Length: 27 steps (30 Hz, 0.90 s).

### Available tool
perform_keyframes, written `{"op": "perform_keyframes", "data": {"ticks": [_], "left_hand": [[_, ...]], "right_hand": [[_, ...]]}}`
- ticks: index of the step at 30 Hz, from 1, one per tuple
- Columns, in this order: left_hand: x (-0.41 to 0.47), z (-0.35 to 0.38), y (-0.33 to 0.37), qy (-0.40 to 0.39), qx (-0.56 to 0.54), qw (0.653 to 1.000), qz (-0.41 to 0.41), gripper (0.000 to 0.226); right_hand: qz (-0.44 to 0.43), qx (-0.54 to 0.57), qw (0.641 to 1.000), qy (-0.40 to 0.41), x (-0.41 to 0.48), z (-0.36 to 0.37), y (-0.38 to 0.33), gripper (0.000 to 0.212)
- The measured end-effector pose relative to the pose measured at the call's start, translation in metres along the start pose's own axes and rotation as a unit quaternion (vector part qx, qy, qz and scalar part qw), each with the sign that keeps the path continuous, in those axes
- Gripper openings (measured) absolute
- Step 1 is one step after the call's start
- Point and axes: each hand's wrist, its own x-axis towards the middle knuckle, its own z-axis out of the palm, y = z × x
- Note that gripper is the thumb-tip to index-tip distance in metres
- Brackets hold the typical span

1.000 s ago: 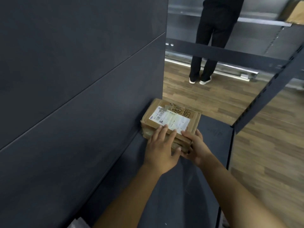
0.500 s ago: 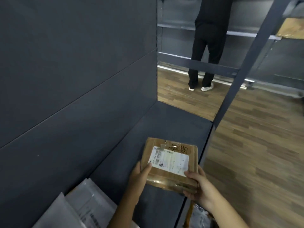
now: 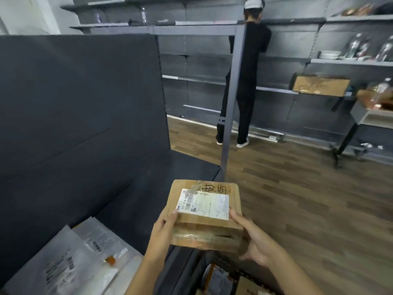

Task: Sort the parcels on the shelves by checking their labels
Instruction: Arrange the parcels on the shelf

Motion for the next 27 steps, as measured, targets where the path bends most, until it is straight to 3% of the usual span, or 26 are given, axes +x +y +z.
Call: {"op": "perform_keyframes", "data": {"ticks": [7,12,17,24,27], "left_hand": [[-0.068,0.004,0.008,0.021,-0.037,0.999,0.016,0.029],[-0.106,-0.015,0.009,0.027,-0.013,0.999,0.042,0.034],[-0.136,-0.036,0.025,0.034,0.012,0.998,0.058,0.03],[-0.171,-0.101,0.053,0.101,0.051,0.993,0.044,0.023],[-0.195,-0.133,0.056,0.104,0.058,0.992,0.05,0.04]], "right_hand": [[-0.106,-0.045,0.991,-0.072,-0.044,-0.003,0.008,0.096],[-0.148,-0.052,0.983,-0.098,-0.061,0.01,0.024,0.079],[-0.065,-0.066,0.989,-0.111,-0.086,0.033,0.023,0.066],[0.04,-0.178,0.966,-0.181,-0.101,0.108,0.016,0.076],[0.052,-0.176,0.963,-0.198,-0.1,0.145,0.03,0.074]]}}
